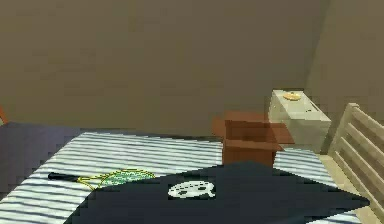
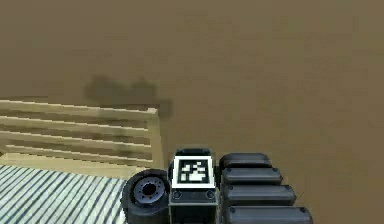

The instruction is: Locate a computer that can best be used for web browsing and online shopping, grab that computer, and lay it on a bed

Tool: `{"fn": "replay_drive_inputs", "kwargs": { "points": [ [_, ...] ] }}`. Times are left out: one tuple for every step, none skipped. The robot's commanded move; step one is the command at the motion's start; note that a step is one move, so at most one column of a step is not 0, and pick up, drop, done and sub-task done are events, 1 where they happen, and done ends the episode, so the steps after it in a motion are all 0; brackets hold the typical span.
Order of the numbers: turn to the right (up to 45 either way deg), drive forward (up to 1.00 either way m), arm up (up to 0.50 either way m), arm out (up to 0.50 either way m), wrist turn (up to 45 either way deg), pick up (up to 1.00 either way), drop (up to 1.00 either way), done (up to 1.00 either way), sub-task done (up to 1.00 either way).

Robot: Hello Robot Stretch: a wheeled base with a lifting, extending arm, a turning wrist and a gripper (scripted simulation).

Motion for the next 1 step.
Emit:
{"fn": "replay_drive_inputs", "kwargs": {
  "points": [
    [-45.0,0.00,0.00,0.00,0.0,0.00,0.00,0.00,0.00]
  ]
}}
